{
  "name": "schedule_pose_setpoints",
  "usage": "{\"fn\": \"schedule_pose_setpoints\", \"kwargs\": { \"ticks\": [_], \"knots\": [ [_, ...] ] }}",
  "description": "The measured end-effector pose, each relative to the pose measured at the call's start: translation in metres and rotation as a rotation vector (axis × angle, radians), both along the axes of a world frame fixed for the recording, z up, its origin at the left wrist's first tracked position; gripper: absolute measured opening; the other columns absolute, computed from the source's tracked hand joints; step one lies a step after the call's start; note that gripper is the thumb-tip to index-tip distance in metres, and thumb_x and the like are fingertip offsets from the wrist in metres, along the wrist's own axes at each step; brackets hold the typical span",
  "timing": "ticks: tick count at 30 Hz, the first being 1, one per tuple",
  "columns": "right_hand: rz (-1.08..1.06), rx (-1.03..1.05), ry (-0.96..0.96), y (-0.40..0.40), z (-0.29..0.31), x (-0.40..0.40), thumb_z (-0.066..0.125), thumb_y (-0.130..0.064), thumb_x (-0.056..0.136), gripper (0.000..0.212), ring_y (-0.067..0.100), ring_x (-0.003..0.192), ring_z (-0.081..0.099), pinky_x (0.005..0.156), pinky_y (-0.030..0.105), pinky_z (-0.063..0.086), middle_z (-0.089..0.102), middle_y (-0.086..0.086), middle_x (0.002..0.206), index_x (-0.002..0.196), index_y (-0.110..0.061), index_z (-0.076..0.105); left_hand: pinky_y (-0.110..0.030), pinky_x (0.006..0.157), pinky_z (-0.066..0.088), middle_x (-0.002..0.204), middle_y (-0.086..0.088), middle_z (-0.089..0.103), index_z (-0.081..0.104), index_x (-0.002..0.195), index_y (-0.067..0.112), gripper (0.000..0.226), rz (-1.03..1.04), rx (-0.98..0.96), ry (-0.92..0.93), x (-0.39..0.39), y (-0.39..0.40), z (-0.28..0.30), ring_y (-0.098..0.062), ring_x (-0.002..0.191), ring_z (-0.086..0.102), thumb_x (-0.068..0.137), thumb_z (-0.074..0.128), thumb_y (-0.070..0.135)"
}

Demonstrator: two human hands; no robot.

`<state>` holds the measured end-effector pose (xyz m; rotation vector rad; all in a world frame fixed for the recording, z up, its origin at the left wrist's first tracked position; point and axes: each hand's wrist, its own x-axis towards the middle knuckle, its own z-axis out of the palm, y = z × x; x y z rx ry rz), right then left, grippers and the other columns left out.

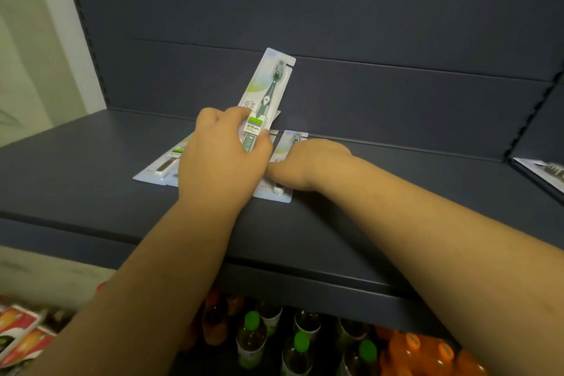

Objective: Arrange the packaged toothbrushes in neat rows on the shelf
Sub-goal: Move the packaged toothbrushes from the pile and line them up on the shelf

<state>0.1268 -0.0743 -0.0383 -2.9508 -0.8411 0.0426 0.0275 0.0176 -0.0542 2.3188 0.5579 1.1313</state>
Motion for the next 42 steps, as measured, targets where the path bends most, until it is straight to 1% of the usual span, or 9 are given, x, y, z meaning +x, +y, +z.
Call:
{"fn": "schedule_pose_setpoints", "kwargs": {
  "ticks": [5,8,19,24,27,33,36,39,42],
  "knots": [
    [-0.045,0.032,-0.040,0.001,-0.001,-0.003,0.038,-0.059,0.081,0.041,0.023,0.083,0.062,0.059,0.033,0.042,0.068,-0.003,0.088,0.096,-0.033,0.066,-0.028,0.072,0.035,0.119,0.002,0.048,0.054,0.130,0.029,0.045,-0.031,0.002,-0.005,-0.001,0.000,0.000,-0.009,0.085,0.043,0.088,0.057,0.045],
    [-0.083,0.160,-0.035,-0.024,0.007,-0.012,0.043,-0.047,0.088,0.031,0.020,0.072,0.057,0.055,0.031,0.039,0.058,0.000,0.077,0.075,-0.021,0.053,-0.029,0.073,0.035,0.120,0.001,0.047,0.055,0.130,0.029,0.045,-0.048,-0.002,-0.014,-0.002,0.001,0.001,-0.008,0.085,0.042,0.088,0.058,0.045],
    [-0.183,0.895,0.262,-0.119,-0.002,-0.031,0.061,-0.028,0.085,0.029,0.010,0.074,0.058,0.060,0.027,0.042,0.063,-0.007,0.093,0.111,-0.024,0.049,-0.024,0.080,0.032,0.119,0.000,0.046,0.044,0.140,0.033,0.053,-0.261,0.041,0.022,0.000,-0.038,0.010,-0.014,0.100,0.049,0.090,0.060,0.042],
    [-0.231,1.178,0.251,-0.185,-0.002,-0.044,0.059,-0.032,0.093,0.021,0.007,0.079,0.065,0.068,0.027,0.049,0.069,-0.010,0.098,0.112,-0.031,0.051,0.007,0.060,0.029,0.124,0.011,0.043,0.042,0.141,0.034,0.051,-0.485,-0.165,0.011,0.002,-0.109,0.028,0.032,0.071,0.040,0.093,0.059,0.036],
    [-0.276,1.289,0.187,-0.233,-0.003,-0.050,0.061,-0.042,0.089,0.021,0.011,0.087,0.069,0.077,0.037,0.055,0.072,-0.011,0.099,0.109,-0.035,0.056,0.011,0.059,0.025,0.119,0.015,0.039,0.040,0.141,0.038,0.051,-0.577,-0.221,0.020,0.000,-0.162,0.026,0.039,0.072,0.033,0.093,0.058,0.038],
    [-0.361,1.401,0.102,-0.344,-0.008,-0.076,0.066,-0.032,0.093,0.017,0.002,0.054,0.059,0.043,0.014,0.036,0.072,-0.004,0.079,0.107,-0.027,0.060,0.007,0.055,0.031,0.120,0.015,0.037,0.040,0.140,0.039,0.050,-0.752,-0.361,0.051,0.001,-0.272,0.012,0.035,0.074,0.040,0.094,0.057,0.027],
    [-0.406,1.361,-0.007,-0.401,-0.013,-0.087,0.064,-0.040,0.090,0.017,0.012,0.056,0.062,0.046,0.025,0.038,0.075,0.003,0.083,0.105,-0.034,0.057,0.004,0.054,0.035,0.122,0.013,0.037,0.039,0.141,0.038,0.051,-0.822,-0.389,0.074,0.001,-0.327,0.008,0.031,0.074,0.045,0.095,0.056,0.023],
    [-0.441,1.350,-0.081,-0.459,-0.018,-0.098,0.062,-0.051,0.081,0.027,0.040,0.071,0.067,0.060,0.052,0.051,0.075,0.011,0.084,0.103,-0.038,0.054,0.006,0.057,0.034,0.121,0.015,0.039,0.038,0.142,0.038,0.053,-0.869,-0.411,0.089,-0.001,-0.383,0.006,0.031,0.080,0.044,0.095,0.056,0.025],
    [-0.457,1.321,-0.140,-0.520,-0.023,-0.109,0.061,-0.056,0.080,0.028,0.039,0.067,0.065,0.060,0.054,0.050,0.073,0.013,0.081,0.103,-0.041,0.053,0.007,0.059,0.033,0.124,0.016,0.041,0.039,0.140,0.041,0.052,-0.895,-0.420,0.093,-0.005,-0.442,0.002,0.029,0.085,0.043,0.094,0.057,0.026]
  ]
}}
